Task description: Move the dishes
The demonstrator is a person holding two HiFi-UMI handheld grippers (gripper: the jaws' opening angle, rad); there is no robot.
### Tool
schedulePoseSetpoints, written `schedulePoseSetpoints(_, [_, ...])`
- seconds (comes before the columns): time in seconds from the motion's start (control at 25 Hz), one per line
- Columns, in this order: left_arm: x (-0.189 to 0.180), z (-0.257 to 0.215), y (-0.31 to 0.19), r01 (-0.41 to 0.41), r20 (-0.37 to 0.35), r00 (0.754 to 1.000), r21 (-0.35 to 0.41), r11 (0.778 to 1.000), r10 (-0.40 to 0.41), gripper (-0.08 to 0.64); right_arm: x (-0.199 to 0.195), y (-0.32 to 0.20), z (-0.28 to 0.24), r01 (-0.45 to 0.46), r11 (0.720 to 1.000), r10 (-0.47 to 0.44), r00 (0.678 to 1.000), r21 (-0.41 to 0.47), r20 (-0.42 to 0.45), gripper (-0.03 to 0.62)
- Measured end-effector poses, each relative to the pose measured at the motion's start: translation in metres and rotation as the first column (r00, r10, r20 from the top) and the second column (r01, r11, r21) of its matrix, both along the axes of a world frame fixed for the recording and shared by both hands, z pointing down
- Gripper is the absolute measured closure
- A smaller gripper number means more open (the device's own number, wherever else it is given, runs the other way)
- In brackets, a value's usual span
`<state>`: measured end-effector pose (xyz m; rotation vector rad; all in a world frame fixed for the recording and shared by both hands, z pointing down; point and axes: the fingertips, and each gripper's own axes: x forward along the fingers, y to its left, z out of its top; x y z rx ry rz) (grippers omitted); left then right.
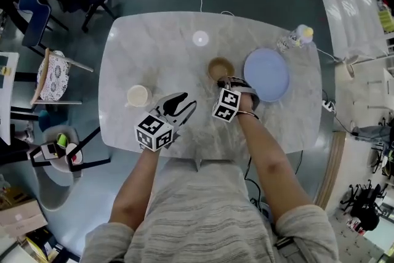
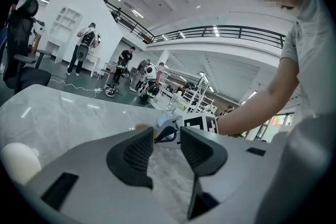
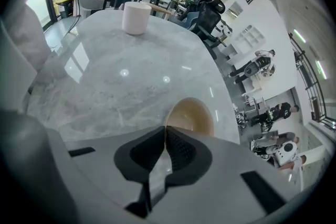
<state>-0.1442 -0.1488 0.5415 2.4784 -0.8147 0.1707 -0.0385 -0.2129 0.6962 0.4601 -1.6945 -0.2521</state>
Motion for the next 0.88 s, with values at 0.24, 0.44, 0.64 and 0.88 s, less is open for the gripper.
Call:
schedulePoseSetpoints(0.24, [0.009, 0.0, 0.004, -0.011, 0.013, 1.0, -0.003, 1.0, 0.011, 0.393, 0.017, 0.0, 0.004, -0.05, 0.999, 0.05, 0.999, -0.006, 0.006, 0.567])
schedulePoseSetpoints(0.44, [0.004, -0.001, 0.006, -0.003, 0.016, 1.0, -0.006, 1.0, 0.003, 0.393, 0.012, 0.003, 0.002, -0.102, 0.994, 0.105, 0.991, -0.05, 0.079, 0.505])
schedulePoseSetpoints(0.64, [0.0, -0.002, 0.005, 0.006, 0.01, 1.0, -0.004, 1.0, -0.006, 0.393, 0.009, 0.002, -0.008, -0.147, 0.986, 0.157, 0.977, -0.082, 0.141, 0.425])
schedulePoseSetpoints(0.88, [-0.009, -0.007, 0.005, 0.032, 0.003, 0.999, 0.009, 0.999, -0.032, 0.393, -0.018, 0.004, -0.042, -0.087, 0.995, 0.097, 0.967, -0.052, 0.236, 0.414])
